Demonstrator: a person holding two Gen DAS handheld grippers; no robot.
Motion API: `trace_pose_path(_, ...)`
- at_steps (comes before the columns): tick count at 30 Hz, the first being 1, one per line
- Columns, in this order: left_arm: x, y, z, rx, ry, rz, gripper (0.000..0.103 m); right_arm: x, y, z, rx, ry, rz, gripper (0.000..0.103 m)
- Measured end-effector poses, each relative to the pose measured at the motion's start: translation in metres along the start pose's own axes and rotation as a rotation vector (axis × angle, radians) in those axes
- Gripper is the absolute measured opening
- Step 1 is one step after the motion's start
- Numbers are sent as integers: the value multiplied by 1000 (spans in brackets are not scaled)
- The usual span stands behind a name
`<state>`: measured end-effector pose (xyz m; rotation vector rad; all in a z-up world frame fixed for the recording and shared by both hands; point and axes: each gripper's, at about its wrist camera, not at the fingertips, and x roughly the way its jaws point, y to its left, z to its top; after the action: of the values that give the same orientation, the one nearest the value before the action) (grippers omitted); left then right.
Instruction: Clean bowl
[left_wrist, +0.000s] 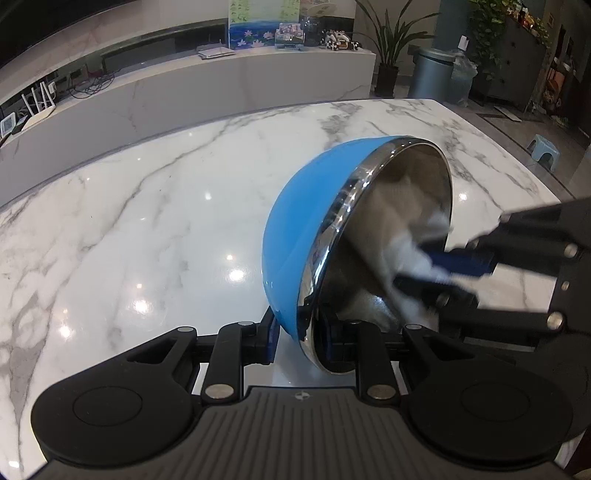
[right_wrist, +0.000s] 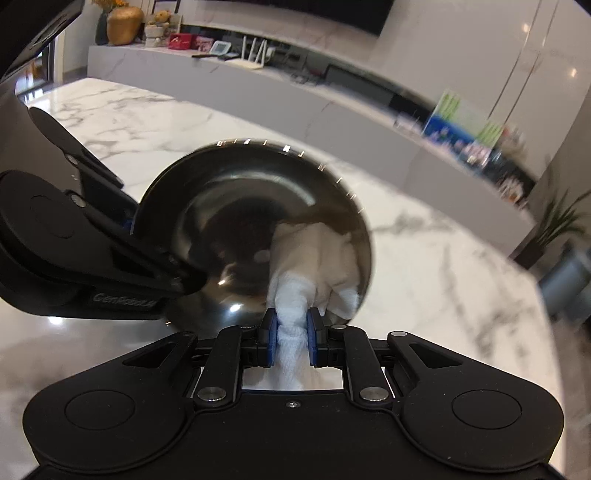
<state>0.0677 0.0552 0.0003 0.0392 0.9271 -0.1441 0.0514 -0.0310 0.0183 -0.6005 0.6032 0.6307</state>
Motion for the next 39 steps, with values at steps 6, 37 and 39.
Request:
trace_pose_path(6,1,2,1,-17,-8,-7,20,8,0,-1,1,22,22,13)
trace_pose_path(37,0,1,0,7,-20,-5,18,5,14,-3,-111,3,-40,14)
trace_pose_path(39,0,2,0,0,-22,-8,18,5,13,-3,-97,8,-28,14)
